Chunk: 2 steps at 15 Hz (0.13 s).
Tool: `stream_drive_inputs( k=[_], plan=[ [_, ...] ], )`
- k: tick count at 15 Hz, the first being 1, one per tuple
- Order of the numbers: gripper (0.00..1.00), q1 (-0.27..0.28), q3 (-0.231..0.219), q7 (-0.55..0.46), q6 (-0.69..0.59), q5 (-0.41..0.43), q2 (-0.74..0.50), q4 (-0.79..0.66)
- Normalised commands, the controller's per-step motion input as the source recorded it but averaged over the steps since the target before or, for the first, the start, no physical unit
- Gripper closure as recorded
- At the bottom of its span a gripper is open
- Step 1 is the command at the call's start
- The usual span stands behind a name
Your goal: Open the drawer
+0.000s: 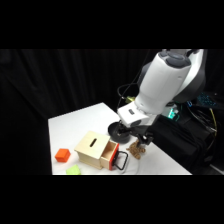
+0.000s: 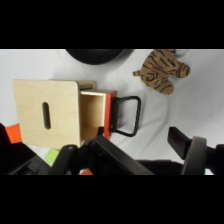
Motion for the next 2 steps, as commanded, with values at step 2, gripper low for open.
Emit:
stream_drive_inputs(
  k=[2],
  plan=[
    [0.00,-0.197,0.082,-0.30,-0.13,0.243,-0.30,-0.04]
  ],
)
